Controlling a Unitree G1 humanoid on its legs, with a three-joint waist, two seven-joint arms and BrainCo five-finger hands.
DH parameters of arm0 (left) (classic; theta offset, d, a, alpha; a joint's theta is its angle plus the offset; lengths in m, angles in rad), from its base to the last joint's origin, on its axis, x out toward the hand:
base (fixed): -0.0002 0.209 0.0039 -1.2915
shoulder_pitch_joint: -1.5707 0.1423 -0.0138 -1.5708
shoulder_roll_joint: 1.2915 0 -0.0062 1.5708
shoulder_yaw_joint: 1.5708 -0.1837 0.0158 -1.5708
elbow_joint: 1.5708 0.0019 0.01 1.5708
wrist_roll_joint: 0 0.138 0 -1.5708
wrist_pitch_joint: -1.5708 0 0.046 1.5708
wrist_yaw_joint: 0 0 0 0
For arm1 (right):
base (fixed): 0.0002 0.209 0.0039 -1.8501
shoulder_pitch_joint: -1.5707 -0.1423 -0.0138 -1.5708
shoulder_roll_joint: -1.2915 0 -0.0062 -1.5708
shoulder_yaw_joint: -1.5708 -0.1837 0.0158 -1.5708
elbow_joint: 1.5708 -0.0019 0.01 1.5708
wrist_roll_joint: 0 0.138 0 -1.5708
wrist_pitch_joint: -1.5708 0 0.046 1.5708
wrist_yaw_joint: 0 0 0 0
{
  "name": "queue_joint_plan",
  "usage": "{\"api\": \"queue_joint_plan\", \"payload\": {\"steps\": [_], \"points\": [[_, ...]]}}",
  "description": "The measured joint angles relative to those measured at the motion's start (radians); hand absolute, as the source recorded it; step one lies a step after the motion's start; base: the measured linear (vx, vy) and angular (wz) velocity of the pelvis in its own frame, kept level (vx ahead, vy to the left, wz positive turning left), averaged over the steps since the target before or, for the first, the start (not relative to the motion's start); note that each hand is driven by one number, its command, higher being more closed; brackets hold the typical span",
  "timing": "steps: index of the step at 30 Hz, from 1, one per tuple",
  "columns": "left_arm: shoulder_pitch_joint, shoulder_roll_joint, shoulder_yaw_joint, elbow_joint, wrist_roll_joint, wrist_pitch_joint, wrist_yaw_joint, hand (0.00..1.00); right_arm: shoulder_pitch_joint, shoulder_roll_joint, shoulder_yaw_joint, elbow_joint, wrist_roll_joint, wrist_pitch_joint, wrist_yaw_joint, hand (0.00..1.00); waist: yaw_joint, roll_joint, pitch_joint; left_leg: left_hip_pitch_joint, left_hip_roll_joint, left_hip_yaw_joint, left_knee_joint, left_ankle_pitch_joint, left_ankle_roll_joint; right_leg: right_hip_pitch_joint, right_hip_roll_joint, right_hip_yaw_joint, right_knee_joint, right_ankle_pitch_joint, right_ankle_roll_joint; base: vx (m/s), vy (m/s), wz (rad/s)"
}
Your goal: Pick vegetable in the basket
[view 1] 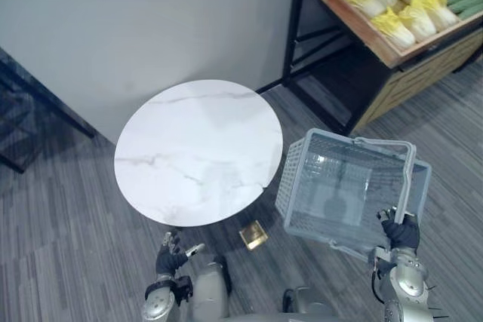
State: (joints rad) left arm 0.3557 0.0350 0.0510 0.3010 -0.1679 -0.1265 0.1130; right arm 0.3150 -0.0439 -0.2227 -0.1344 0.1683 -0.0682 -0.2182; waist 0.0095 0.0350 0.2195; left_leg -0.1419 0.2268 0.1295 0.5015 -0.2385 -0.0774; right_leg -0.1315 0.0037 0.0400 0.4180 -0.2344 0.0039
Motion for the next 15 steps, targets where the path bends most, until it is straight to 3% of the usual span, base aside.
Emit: {"api": "queue_joint_plan", "payload": {"steps": [1, 2, 3, 5, 9, 10, 11, 12, 13, 15], "points": [[-0.004, -0.008, -0.002, 0.0, 0.0, 0.001, 0.0, 0.0, 0.001, 0.004, -0.008, -0.013, 0.001, 0.0, -0.001, 1.0, -0.014, 0.01, -0.009, 0.03, 0.001, 0.021, -0.074, -0.045, -0.005, -0.03, 0.014, 0.017, 0.002, 0.004, 0.008, -0.19, 0.135, -0.65], [-0.012, -0.008, -0.001, 0.002, 0.0, 0.002, 0.0, 0.0, -0.002, 0.009, -0.012, -0.012, 0.004, 0.0, -0.002, 1.0, -0.023, -0.002, -0.008, 0.038, -0.001, 0.03, -0.101, -0.047, -0.026, -0.038, 0.011, 0.026, 0.002, 0.004, 0.013, -0.22, 0.146, -0.55], [-0.015, -0.012, -0.004, 0.002, 0.0, 0.003, 0.0, 0.0, 0.003, 0.019, -0.019, -0.018, 0.02, 0.0, -0.004, 1.0, -0.025, -0.023, -0.019, 0.046, -0.013, 0.063, -0.129, -0.034, -0.018, -0.053, -0.002, 0.042, -0.007, 0.012, 0.027, -0.09, 0.091, -0.46], [-0.02, -0.012, -0.022, 0.001, 0.001, 0.005, 0.001, 0.0, 0.027, 0.032, -0.039, -0.033, 0.032, 0.0, -0.021, 1.0, -0.041, -0.037, -0.037, 0.05, -0.026, 0.101, -0.139, -0.022, -0.015, -0.065, -0.016, 0.063, -0.021, 0.045, 0.047, -0.05, 0.114, -0.44], [-0.065, -0.012, -0.021, -0.002, 0.001, 0.005, 0.019, 0.0, 0.017, 0.038, -0.043, -0.039, 0.05, 0.0, -0.033, 1.0, -0.046, -0.036, -0.038, 0.063, -0.028, 0.206, -0.116, -0.024, -0.006, -0.114, -0.003, 0.131, -0.024, 0.091, 0.071, 0.0, 0.107, -0.93], [-0.072, -0.011, -0.015, -0.023, 0.001, 0.005, 0.032, 0.0, 0.002, 0.038, -0.028, -0.038, 0.055, 0.0, -0.037, 1.0, -0.044, -0.034, -0.037, 0.081, -0.008, 0.263, -0.121, -0.028, -0.001, -0.137, -0.002, 0.07, -0.035, 0.118, 0.058, -0.05, 0.025, -1.54], [-0.074, -0.003, -0.013, -0.036, 0.001, 0.004, 0.044, 0.0, -0.011, 0.037, -0.016, -0.029, 0.055, -0.001, -0.039, 1.0, -0.047, -0.024, -0.032, 0.108, 0.011, 0.323, -0.138, -0.03, 0.001, -0.135, -0.017, -0.034, -0.083, 0.15, 0.011, -0.06, 0.012, -1.53], [-0.082, -0.001, -0.012, -0.039, 0.001, 0.002, 0.045, 0.0, -0.015, 0.036, -0.014, -0.023, 0.055, -0.004, -0.04, 1.0, -0.049, -0.018, -0.028, 0.126, 0.014, 0.353, -0.16, -0.03, 0.001, -0.133, -0.039, -0.11, -0.093, 0.134, -0.022, -0.04, 0.021, -1.47], [-0.098, 0.007, -0.01, -0.04, 0.001, -0.002, 0.045, 0.0, -0.027, 0.035, -0.01, 0.005, 0.055, -0.012, -0.038, 1.0, -0.048, -0.021, -0.025, 0.167, 0.009, 0.416, -0.198, -0.028, -0.002, -0.136, -0.113, -0.303, -0.068, 0.118, -0.049, -0.01, 0.021, -1.2], [-0.1, 0.019, -0.002, -0.038, 0.0, -0.003, 0.046, 0.0, -0.068, 0.027, -0.002, 0.081, 0.055, -0.012, -0.02, 1.0, -0.048, -0.02, -0.028, 0.214, 0.018, 0.504, -0.208, -0.046, -0.02, -0.13, -0.168, -0.482, -0.046, 0.116, -0.056, 0.03, -0.046, -1.71]]}}
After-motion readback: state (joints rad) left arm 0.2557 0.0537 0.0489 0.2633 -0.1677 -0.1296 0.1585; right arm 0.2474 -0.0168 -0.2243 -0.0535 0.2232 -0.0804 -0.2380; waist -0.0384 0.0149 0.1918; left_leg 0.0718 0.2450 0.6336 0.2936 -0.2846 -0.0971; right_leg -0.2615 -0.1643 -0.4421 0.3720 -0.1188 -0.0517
